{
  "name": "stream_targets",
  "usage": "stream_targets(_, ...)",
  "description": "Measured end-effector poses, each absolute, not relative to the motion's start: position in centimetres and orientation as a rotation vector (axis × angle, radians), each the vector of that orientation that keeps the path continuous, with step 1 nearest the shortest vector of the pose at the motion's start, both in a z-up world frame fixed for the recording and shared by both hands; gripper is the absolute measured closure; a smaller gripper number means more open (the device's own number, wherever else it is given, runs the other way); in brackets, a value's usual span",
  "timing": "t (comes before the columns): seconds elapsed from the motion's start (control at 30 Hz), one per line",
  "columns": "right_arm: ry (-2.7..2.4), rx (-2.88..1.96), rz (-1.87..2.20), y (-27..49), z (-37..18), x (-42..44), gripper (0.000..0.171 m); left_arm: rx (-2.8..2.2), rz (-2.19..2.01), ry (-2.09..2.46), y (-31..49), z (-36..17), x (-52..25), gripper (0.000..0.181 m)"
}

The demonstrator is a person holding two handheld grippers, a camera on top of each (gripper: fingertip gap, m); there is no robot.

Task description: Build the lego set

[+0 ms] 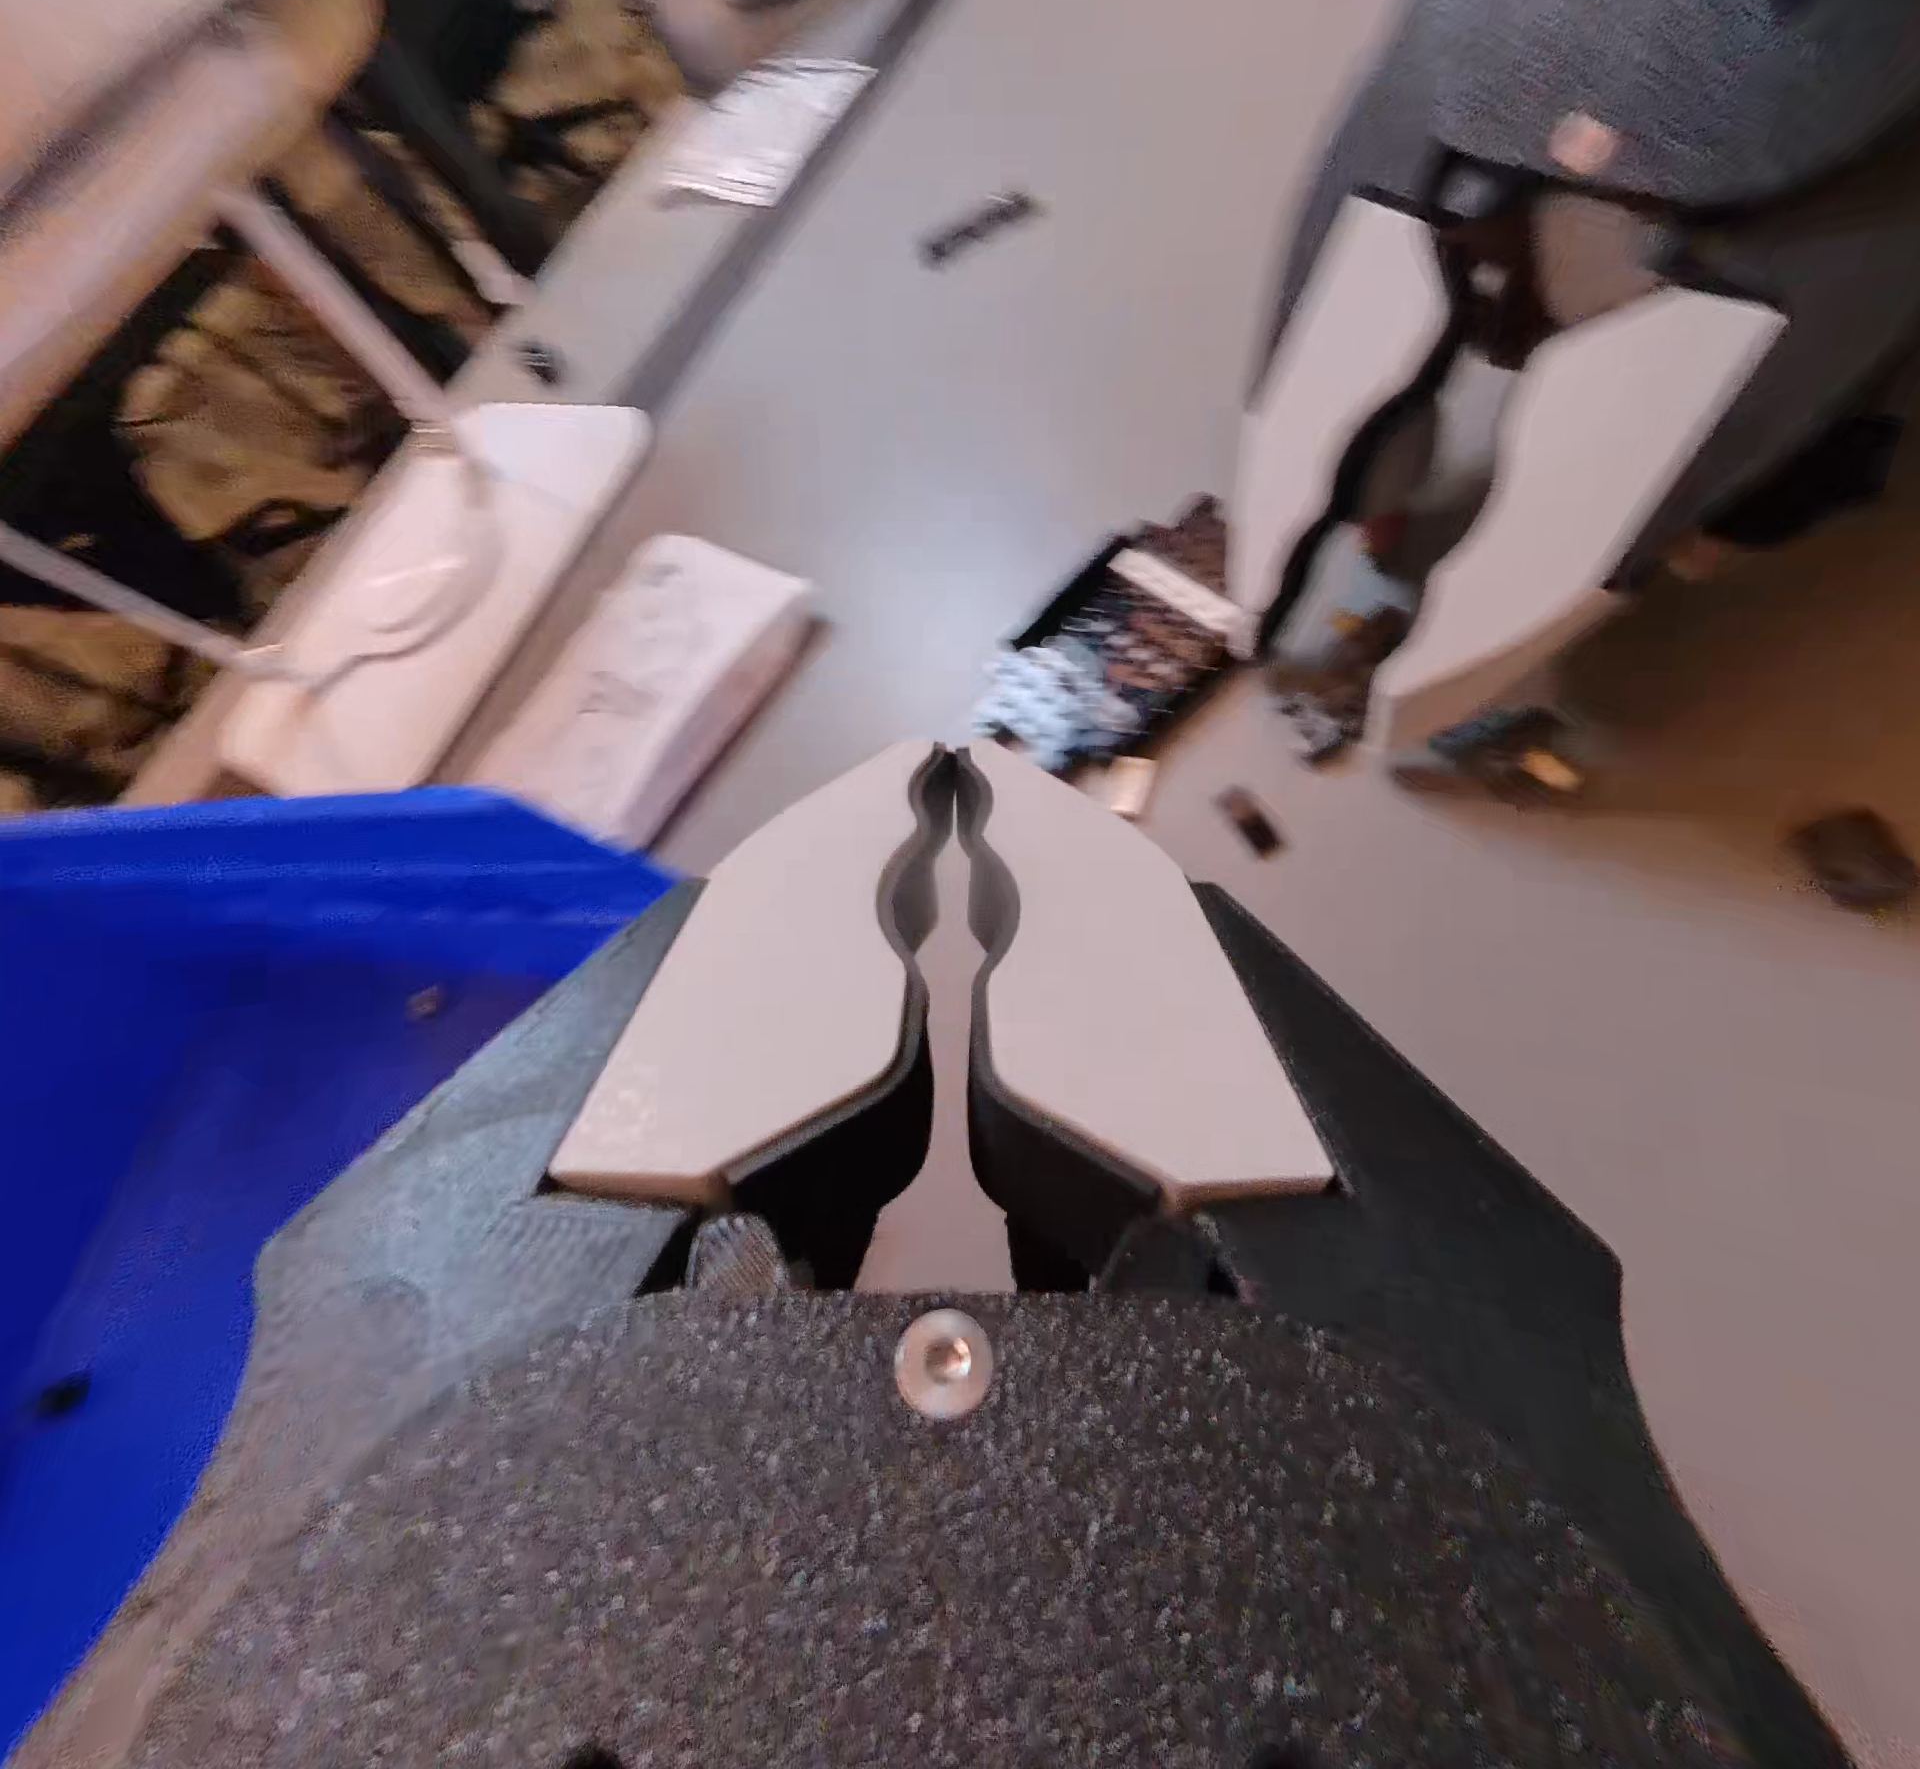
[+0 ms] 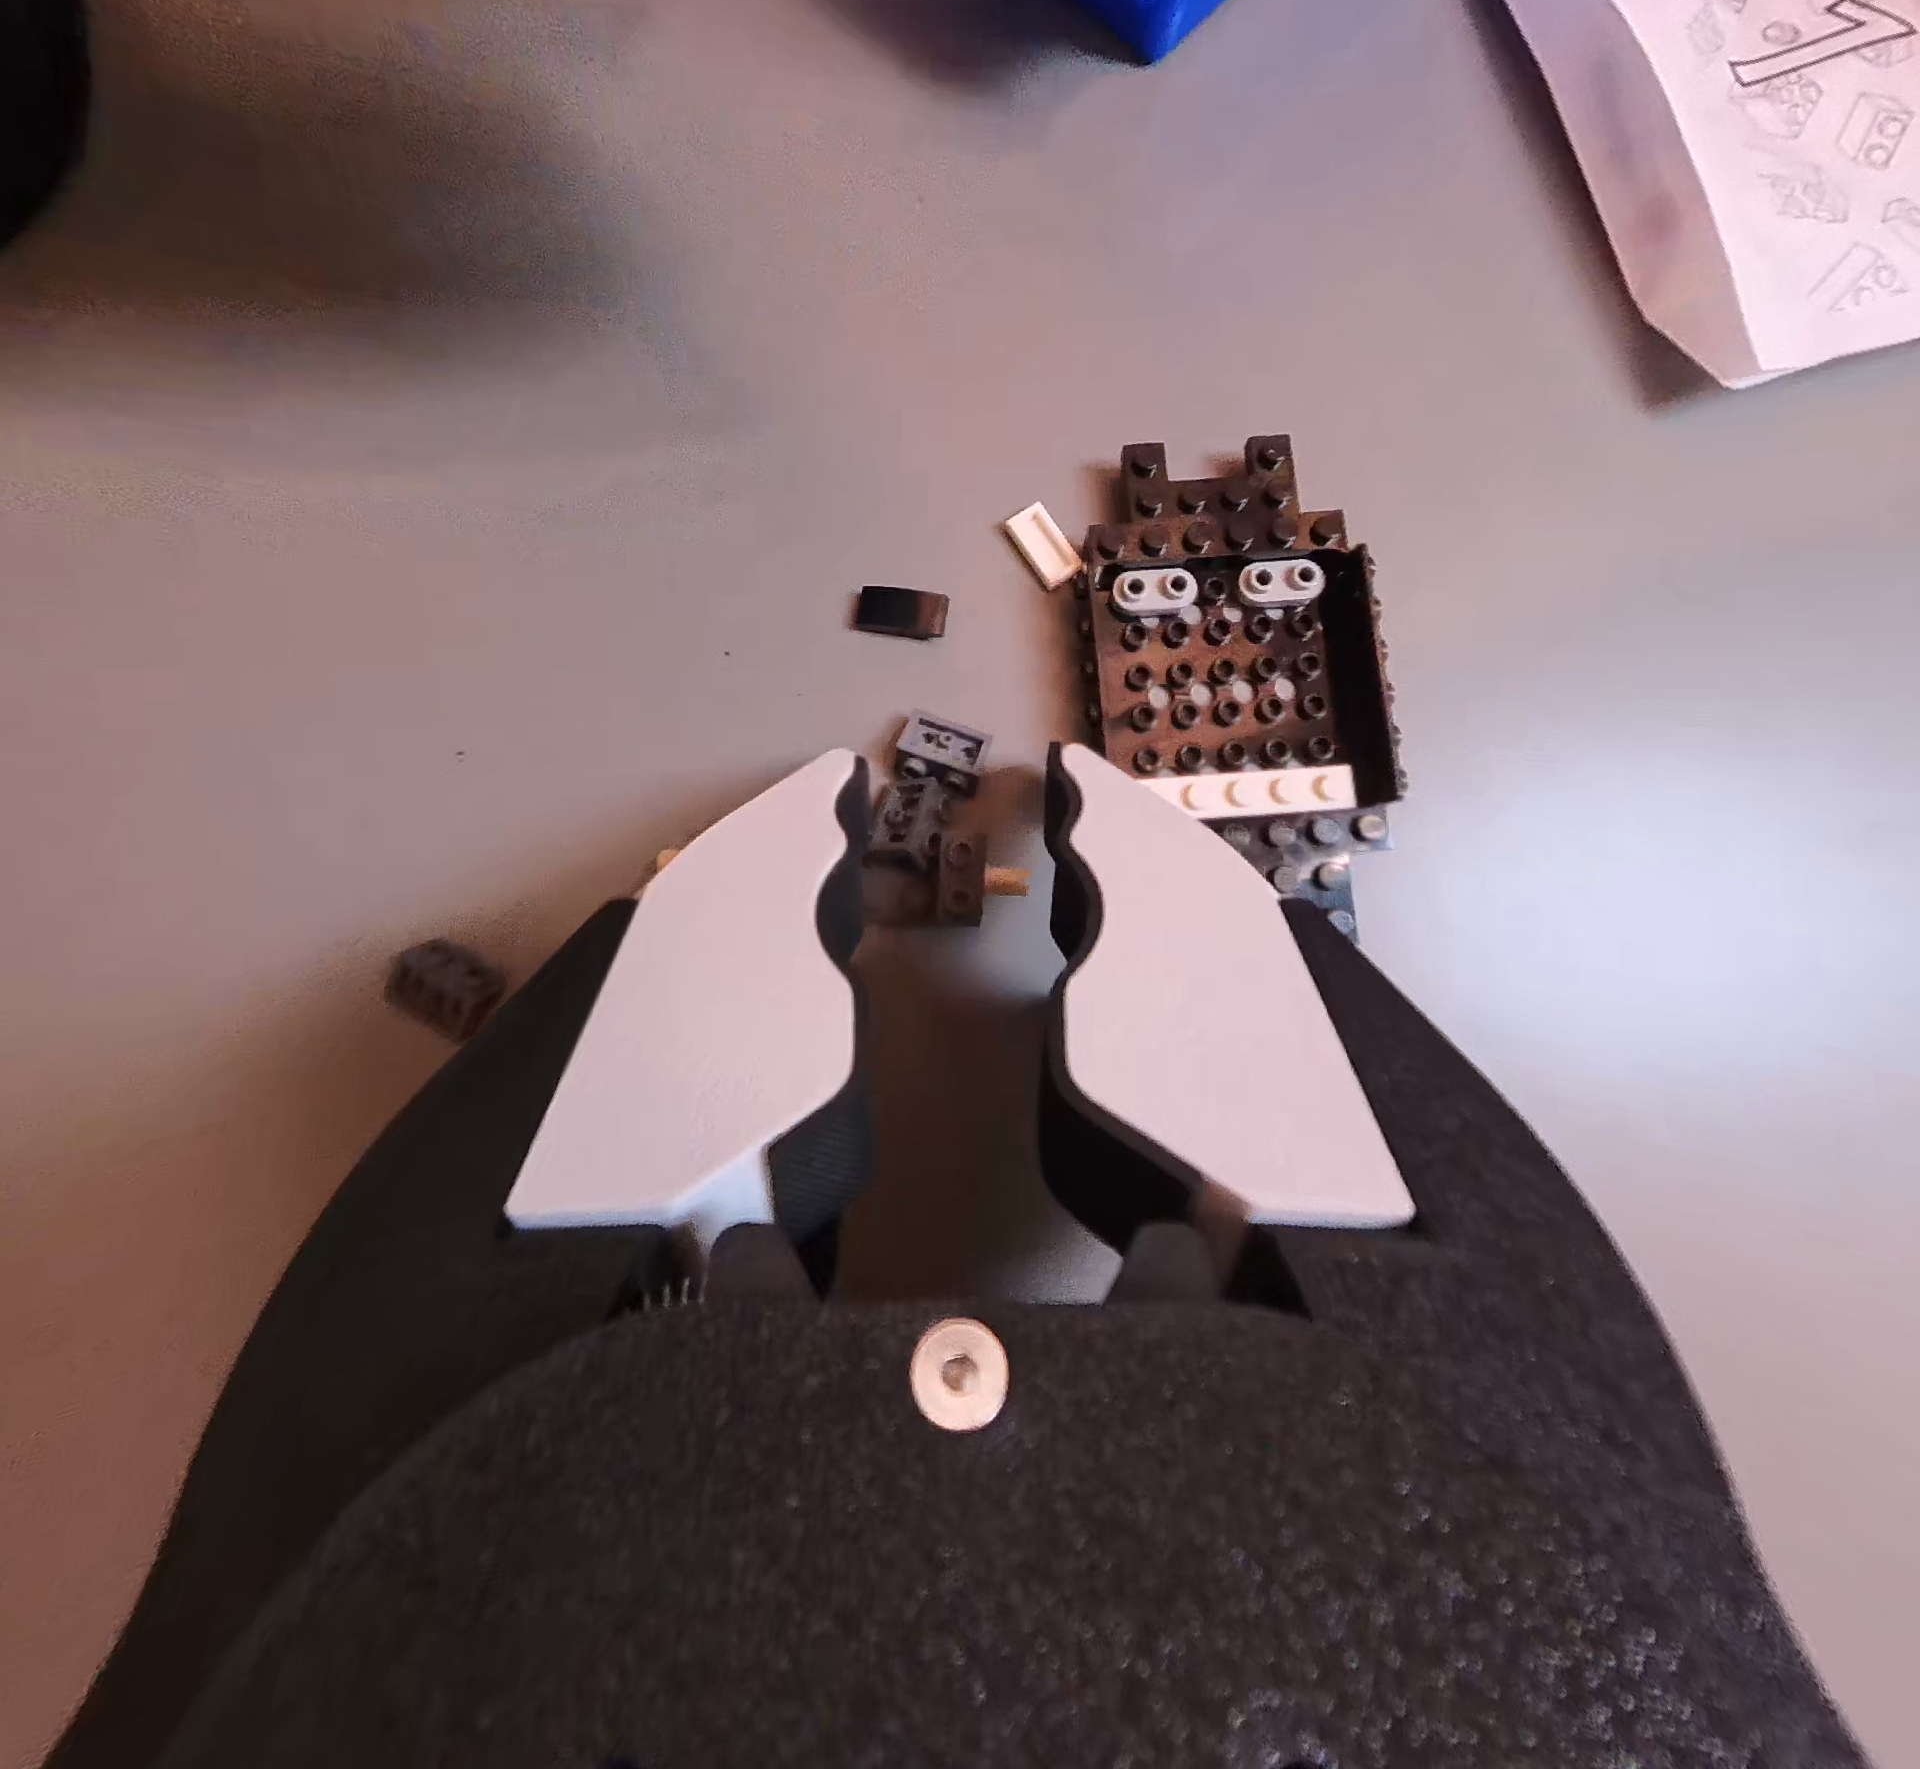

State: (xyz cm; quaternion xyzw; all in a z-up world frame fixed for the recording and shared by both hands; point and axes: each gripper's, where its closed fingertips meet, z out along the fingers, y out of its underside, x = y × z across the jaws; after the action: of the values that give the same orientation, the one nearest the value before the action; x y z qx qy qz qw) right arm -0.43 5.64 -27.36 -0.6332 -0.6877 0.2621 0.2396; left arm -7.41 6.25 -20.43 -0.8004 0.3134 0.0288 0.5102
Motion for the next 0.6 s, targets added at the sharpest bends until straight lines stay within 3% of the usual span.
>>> stream_targets(0.13, -1.936, -1.744, 0.619, 5.5, -27.8, -0.6, 0.149, -1.918, 0.051, 0.636, 6.2, -19.0, -10.4, 0.181)
stream_targets(0.27, -1.964, -1.723, 0.611, 5.2, -27.8, -0.8, 0.154, -2.05, -0.283, 0.716, 4.5, -22.5, -6.5, 0.153)
stream_targets(0.43, -1.949, -1.568, 0.663, 4.8, -26.1, -1.2, 0.154, -2.165, -0.302, 0.847, 4.0, -26.5, -3.1, 0.147)
stream_targets(0.53, -1.928, -1.546, 0.688, 4.8, -25.4, -1.0, 0.154, -2.216, -0.268, 0.86, 4.4, -27.7, -2.4, 0.15)
stream_targets(0.6, -1.914, -1.551, 0.693, 5.0, -25.5, -0.7, 0.154, -2.228, -0.213, 0.856, 4.7, -27.8, -2.8, 0.167)
